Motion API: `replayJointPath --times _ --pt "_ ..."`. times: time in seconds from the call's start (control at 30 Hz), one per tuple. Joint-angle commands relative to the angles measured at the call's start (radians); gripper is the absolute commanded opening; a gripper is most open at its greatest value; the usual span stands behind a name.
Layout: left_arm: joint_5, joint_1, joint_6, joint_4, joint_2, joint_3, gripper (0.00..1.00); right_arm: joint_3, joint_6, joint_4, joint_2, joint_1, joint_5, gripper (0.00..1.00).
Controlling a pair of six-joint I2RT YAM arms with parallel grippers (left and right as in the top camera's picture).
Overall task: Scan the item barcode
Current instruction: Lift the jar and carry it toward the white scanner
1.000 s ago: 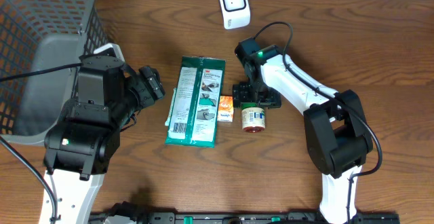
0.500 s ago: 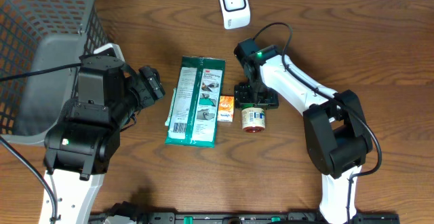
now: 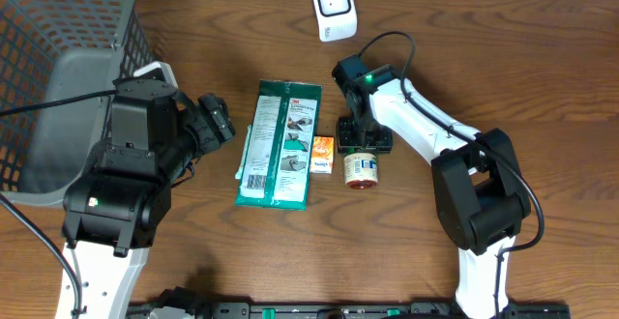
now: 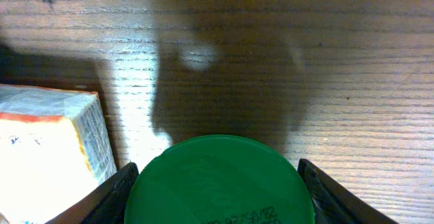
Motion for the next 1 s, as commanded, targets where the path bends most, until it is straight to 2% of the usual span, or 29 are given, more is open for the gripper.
replayJointPath --times 0.0,0.07,0.17,0.53,0.97 --pt "-0.017 0.003 0.018 -0.001 -0.001 0.016 0.86 0.011 -0.003 -0.021 0.012 -0.01 0.009 0.58" --pt "-0.017 0.003 0.018 -0.001 0.0 0.016 0.86 0.021 -0.026 -0.034 0.009 -0.014 0.009 0.52" --pt "-0.017 0.003 0.018 -0.001 -0.001 0.016 0.86 0.037 -0.047 -0.047 -0.002 -0.016 0.009 0.49" --pt "-0.017 0.003 0.018 -0.001 -0.001 0.016 0.86 0.08 -0.109 -0.045 -0.064 -0.018 0.017 0.49" --pt "-0.017 0.003 0.018 -0.001 -0.001 0.016 0.86 0.08 -0.109 0.045 -0.148 -0.018 0.153 0.47"
